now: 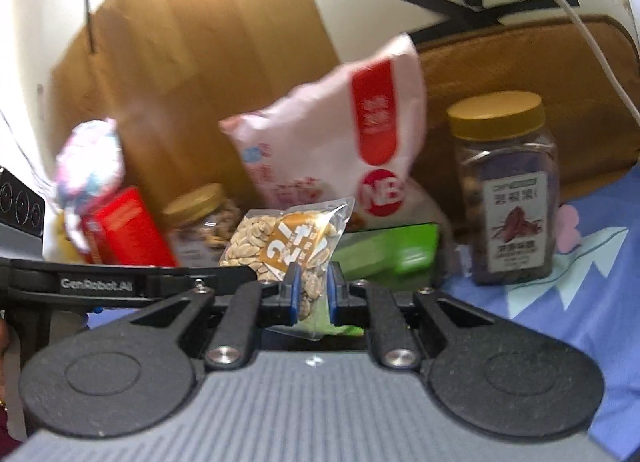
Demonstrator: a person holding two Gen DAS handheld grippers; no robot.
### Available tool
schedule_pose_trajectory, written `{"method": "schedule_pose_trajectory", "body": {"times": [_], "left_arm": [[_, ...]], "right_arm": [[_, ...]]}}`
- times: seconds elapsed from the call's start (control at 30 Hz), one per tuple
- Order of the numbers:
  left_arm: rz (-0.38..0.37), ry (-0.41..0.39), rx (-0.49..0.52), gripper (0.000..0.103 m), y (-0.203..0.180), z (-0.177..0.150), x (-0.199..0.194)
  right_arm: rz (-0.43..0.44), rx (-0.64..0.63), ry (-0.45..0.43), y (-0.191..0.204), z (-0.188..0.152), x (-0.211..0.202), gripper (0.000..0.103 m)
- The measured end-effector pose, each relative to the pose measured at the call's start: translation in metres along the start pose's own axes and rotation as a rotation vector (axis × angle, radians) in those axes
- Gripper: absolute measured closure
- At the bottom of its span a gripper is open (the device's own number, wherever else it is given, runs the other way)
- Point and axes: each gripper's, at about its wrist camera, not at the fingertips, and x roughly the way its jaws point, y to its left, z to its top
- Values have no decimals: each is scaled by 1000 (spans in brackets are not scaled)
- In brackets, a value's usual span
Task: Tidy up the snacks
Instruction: 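Carry the sunflower-seed bag into the tin and release it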
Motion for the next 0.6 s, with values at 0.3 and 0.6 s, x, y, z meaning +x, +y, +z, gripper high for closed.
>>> {"method": "schedule_pose_trajectory", "body": {"times": [0.3,0.6], "left_arm": [[2,-60,-6,65,13,-11,-19],[96,-70,-130,63,66,-91,-129]], "right_arm": [[-62,-12,-95,-17,-12,-10,66],[112,162,33,-11,-59,-56,66]]}}
